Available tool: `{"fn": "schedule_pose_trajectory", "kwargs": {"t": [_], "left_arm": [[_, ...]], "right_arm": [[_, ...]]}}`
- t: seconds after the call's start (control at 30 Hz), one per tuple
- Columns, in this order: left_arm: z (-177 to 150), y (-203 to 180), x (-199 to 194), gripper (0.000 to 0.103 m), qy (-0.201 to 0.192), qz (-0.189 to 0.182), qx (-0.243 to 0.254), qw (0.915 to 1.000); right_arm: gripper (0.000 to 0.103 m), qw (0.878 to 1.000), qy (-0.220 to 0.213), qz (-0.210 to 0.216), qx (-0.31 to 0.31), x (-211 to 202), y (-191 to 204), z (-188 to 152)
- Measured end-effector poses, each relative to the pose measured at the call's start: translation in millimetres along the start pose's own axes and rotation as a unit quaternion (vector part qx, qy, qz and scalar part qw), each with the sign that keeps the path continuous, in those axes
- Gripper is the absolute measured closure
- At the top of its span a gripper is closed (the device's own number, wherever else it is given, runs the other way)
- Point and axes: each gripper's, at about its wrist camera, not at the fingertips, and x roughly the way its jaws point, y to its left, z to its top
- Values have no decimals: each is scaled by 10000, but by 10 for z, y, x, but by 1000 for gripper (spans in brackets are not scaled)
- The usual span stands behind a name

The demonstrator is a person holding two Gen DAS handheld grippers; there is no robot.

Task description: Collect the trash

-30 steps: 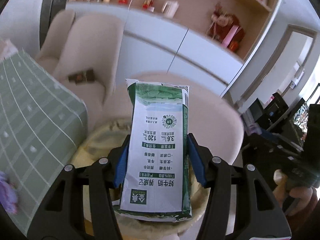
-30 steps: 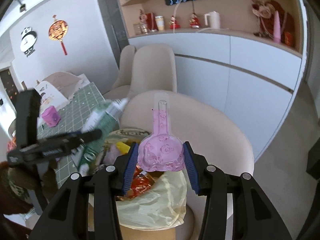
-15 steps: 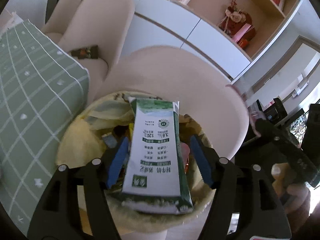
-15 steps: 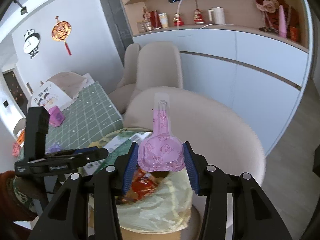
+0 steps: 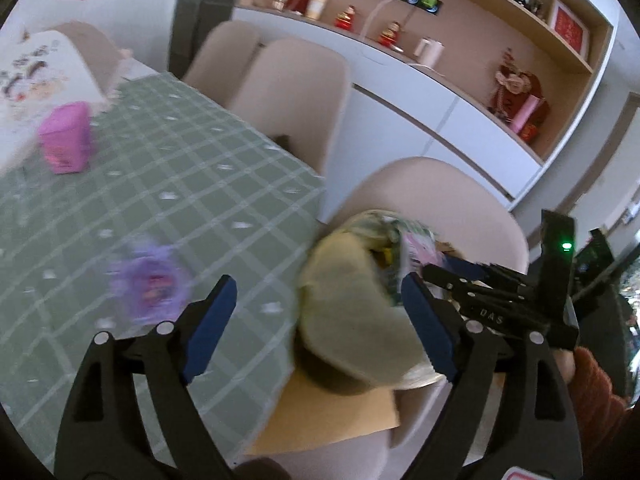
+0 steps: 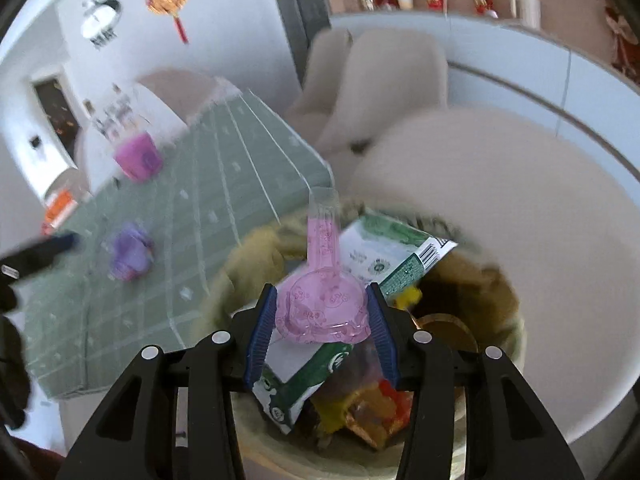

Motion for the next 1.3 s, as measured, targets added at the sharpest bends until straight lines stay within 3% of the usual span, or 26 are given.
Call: {"fn": "schedule_pose_trajectory", "kwargs": {"t": [0.07, 0.27, 0.37, 0.47, 0.63, 0.77, 0.9, 1.07, 1.3], "left_arm": [[-50, 195, -116, 23, -16, 167, 1, 9999], [-218, 657, -324, 23, 80, 89, 19, 9999], [-308, 745, -423, 23, 178, 70, 211, 9996], [-415, 712, -590, 23, -98, 285, 430, 9986], [-686, 556, -875, 23, -751, 729, 173, 9944], [-1001, 298, -1042, 23, -1173, 1446, -115, 9825], [-1245, 3, -1189, 23, -1265, 1657, -173, 9779], [-1469, -329, -1380, 23, -1299, 2002, -63, 9711], [-1758, -575, -1653, 23, -1447, 2349, -160, 9610]], "right_arm": [[59, 9997, 131, -141, 157, 84, -25, -81], [59, 9981, 245, -288, 478, 69, 27, -202], [54, 9961, 199, -656, 556, -31, 51, -211], [49, 9914, -84, -1049, 780, -269, 55, -263], [49, 9949, -568, -594, 579, -699, 168, -437], [49, 9956, -883, -306, 40, -1058, 413, -681], [49, 9922, -1127, -109, -529, -1436, 729, -957], [49, 9910, -1130, 231, -674, -1717, 969, -1245], [49, 9851, -1415, 151, -965, -1970, 1147, -1539]]}}
